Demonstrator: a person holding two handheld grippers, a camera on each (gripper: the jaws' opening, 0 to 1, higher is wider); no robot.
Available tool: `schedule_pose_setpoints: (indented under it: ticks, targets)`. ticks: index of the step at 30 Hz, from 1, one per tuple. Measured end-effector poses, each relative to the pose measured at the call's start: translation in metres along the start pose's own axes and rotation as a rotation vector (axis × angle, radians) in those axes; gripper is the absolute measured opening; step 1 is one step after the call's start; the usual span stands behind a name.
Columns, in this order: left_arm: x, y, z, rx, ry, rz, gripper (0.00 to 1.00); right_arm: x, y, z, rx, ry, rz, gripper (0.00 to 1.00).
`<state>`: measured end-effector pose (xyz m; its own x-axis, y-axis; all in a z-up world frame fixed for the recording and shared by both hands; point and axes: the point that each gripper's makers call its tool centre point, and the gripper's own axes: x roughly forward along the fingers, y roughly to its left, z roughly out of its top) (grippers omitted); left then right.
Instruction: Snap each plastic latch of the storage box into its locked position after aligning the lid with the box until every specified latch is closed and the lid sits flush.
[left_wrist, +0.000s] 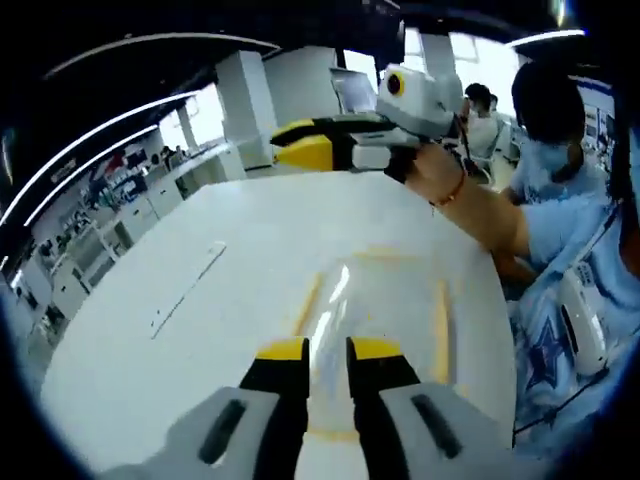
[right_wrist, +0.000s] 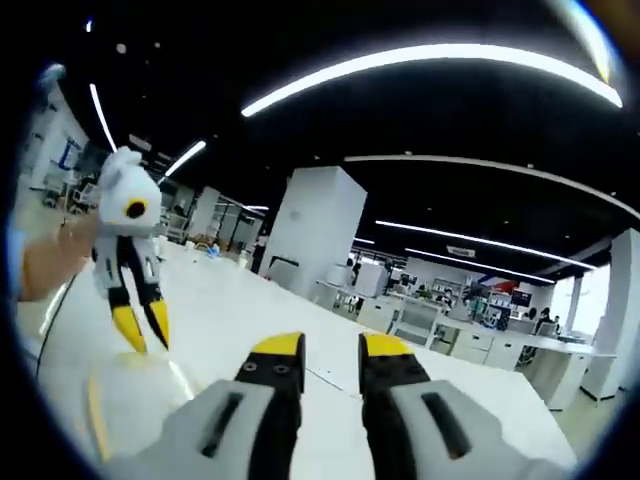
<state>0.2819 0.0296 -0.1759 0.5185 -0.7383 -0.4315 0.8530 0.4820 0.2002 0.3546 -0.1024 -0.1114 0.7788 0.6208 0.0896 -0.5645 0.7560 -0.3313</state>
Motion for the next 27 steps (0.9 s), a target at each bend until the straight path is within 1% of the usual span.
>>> schedule_pose_setpoints:
  ticks: [1, 2, 3, 4, 5, 6, 7, 12, 14, 17, 18, 19, 21, 23, 24, 27]
  targets:
    - [-0.014, 0.014, 0.008, 0.011, -0.071, 0.072, 0.2, -0.004, 0.001, 0.001, -0.004, 0.001, 0.0, 0.22]
    - [-0.022, 0.021, 0.011, 0.009, -0.104, 0.106, 0.21, -0.008, 0.001, 0.002, -0.004, 0.0, 0.002, 0.22]
    - [-0.039, 0.034, 0.017, -0.002, -0.17, 0.172, 0.24, -0.014, 0.004, 0.005, 0.001, -0.008, 0.011, 0.23]
    - [-0.043, 0.037, 0.018, -0.008, -0.186, 0.19, 0.26, -0.015, 0.005, 0.005, 0.002, -0.01, 0.013, 0.23]
    - [-0.065, 0.052, 0.022, -0.023, -0.252, 0.283, 0.28, -0.022, 0.008, 0.006, 0.0, -0.015, 0.019, 0.24]
    - [-0.078, 0.058, 0.022, -0.022, -0.287, 0.33, 0.3, -0.026, 0.008, 0.006, -0.014, -0.014, 0.014, 0.24]
    - [-0.09, 0.062, 0.022, -0.027, -0.315, 0.368, 0.31, -0.032, 0.008, 0.007, -0.026, -0.015, 0.004, 0.24]
    - [-0.135, 0.071, 0.013, -0.08, -0.435, 0.489, 0.35, -0.056, 0.01, 0.008, -0.047, -0.031, -0.006, 0.24]
    - [-0.147, 0.068, 0.007, -0.076, -0.457, 0.526, 0.37, -0.065, 0.011, 0.006, -0.069, -0.028, -0.015, 0.24]
    - [-0.168, 0.07, -0.004, -0.08, -0.504, 0.621, 0.39, -0.083, 0.011, 0.002, -0.099, -0.029, -0.05, 0.24]
    - [-0.171, 0.068, -0.008, -0.079, -0.508, 0.634, 0.39, -0.087, 0.011, 0.001, -0.104, -0.031, -0.058, 0.24]
    - [-0.174, 0.068, -0.012, -0.078, -0.512, 0.649, 0.4, -0.097, 0.01, -0.002, -0.12, -0.038, -0.079, 0.24]
    - [-0.178, 0.068, -0.019, -0.076, -0.513, 0.684, 0.4, -0.107, 0.007, -0.006, -0.132, -0.045, -0.107, 0.24]
    - [-0.181, 0.069, -0.029, -0.081, -0.509, 0.722, 0.4, -0.118, 0.004, -0.014, -0.124, -0.059, -0.14, 0.24]
    - [-0.182, 0.07, -0.034, -0.087, -0.514, 0.742, 0.41, -0.122, 0.003, -0.019, -0.114, -0.063, -0.146, 0.24]
    - [-0.181, 0.074, -0.054, -0.121, -0.52, 0.777, 0.42, -0.129, 0.0, -0.032, -0.101, -0.063, -0.165, 0.24]
